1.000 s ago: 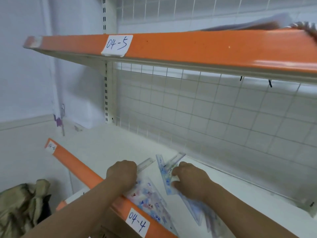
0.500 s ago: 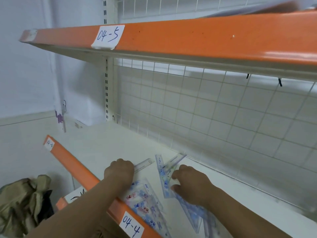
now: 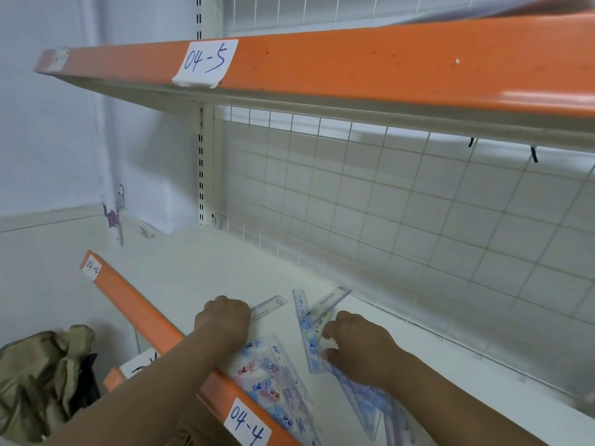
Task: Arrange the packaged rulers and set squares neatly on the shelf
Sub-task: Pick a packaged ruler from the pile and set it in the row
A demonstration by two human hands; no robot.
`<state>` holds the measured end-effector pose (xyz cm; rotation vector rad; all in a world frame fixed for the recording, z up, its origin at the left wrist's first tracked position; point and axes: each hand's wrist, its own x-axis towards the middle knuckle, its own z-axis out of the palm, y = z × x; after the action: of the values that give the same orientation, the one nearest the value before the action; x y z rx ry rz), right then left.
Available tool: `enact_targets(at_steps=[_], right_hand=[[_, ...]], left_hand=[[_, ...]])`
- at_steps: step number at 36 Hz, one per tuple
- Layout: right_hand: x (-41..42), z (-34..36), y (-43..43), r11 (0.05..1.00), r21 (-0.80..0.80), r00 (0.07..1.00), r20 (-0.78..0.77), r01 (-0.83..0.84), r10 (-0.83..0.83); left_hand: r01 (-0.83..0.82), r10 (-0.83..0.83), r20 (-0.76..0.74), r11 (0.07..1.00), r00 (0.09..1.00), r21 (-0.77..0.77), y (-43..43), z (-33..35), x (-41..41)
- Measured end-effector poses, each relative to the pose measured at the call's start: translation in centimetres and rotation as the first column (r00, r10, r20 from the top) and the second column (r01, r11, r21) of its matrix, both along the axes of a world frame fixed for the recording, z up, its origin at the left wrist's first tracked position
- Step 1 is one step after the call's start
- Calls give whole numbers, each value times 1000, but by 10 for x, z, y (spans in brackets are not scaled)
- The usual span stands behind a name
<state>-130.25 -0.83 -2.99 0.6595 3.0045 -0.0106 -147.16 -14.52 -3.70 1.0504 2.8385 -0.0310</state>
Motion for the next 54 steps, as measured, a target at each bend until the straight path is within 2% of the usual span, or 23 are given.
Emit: enact_targets(at_steps=[12, 19, 24, 28, 35, 41, 46, 48, 51, 53, 54], right_hand=[[-4, -4, 0, 1000, -8, 1000, -9, 10, -11], [-7, -4, 3, 1000, 2, 1000, -20, 10, -10], [-26, -8, 1, 1000, 19, 998, -70, -3, 5], [-48, -19, -4, 993, 84, 985, -146, -84, 95], [-73, -23, -14, 957, 234, 951, -217, -170, 222], [-71, -22, -13, 897, 364, 924, -184, -252, 334], [-60, -21, -7, 896, 388, 944, -151, -217, 294], [-54, -20, -4, 916, 363, 957, -163, -169, 241], [-37, -15, -3, 945, 314, 963, -214, -90, 163], [-27, -8, -4, 973, 216, 966, -224, -78, 128], [-24, -8, -4, 974, 216, 974, -196, -66, 110]], left_hand=[[5, -5, -5, 1000, 1000, -23, 2, -2, -14], [-24, 21, 116, 999, 993, 27, 3, -7, -33], [80, -92, 172, 994, 981, 77, 0, -11, -34], [147, -157, 166, 987, 974, 71, -4, -13, -34], [289, -317, 227, 946, 921, 148, -11, -4, -33], [339, -389, 240, 914, 890, 223, -12, -3, -30], [361, -402, 191, 907, 896, 218, -12, -2, -25], [370, -388, 75, 912, 919, 177, -10, 3, -21], [398, -389, -85, 889, 917, 228, -4, 9, -16], [408, -404, -71, 876, 912, 258, 1, 12, -12], [415, -415, -56, 870, 908, 266, 4, 12, -9]])
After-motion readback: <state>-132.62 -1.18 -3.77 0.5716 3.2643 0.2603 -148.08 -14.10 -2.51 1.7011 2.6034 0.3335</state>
